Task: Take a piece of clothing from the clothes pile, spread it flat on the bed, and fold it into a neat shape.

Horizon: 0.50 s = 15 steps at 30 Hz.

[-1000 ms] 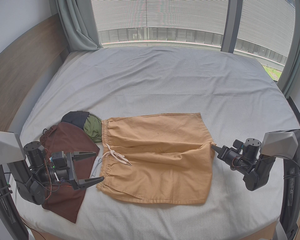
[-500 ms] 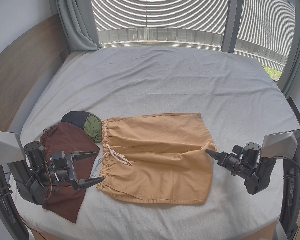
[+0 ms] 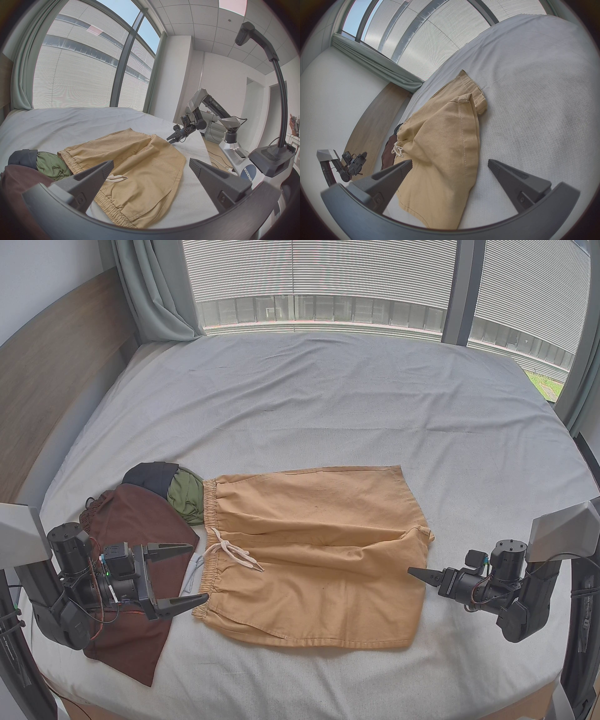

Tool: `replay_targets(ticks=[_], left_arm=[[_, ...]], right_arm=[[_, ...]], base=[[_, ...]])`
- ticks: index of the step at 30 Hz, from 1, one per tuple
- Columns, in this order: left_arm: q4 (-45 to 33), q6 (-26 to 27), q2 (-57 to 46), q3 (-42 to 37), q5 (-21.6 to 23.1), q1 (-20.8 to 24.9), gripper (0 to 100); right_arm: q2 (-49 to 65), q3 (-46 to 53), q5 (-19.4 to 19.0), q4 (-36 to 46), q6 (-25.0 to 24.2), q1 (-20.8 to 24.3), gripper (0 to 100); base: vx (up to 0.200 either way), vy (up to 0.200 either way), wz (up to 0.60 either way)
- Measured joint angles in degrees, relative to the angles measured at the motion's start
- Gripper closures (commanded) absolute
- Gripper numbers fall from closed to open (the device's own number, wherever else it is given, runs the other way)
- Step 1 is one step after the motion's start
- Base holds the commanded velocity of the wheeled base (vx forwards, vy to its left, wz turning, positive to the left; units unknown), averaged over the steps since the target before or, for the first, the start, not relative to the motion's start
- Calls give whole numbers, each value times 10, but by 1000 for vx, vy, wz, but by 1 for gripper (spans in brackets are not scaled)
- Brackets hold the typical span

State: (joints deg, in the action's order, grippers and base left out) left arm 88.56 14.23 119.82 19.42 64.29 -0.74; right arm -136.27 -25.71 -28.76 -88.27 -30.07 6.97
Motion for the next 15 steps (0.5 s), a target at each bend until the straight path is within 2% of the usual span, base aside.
replay_targets(ticks=[8,15], left_arm=[[0,0,0,0,0,0,0],[0,0,0,0,0,0,0]], right_arm=[[-7,3,-10,0,-8,12,0],[-18,2,-20,0,-34,26,0]], base=[[0,0,0],[0,0,0]])
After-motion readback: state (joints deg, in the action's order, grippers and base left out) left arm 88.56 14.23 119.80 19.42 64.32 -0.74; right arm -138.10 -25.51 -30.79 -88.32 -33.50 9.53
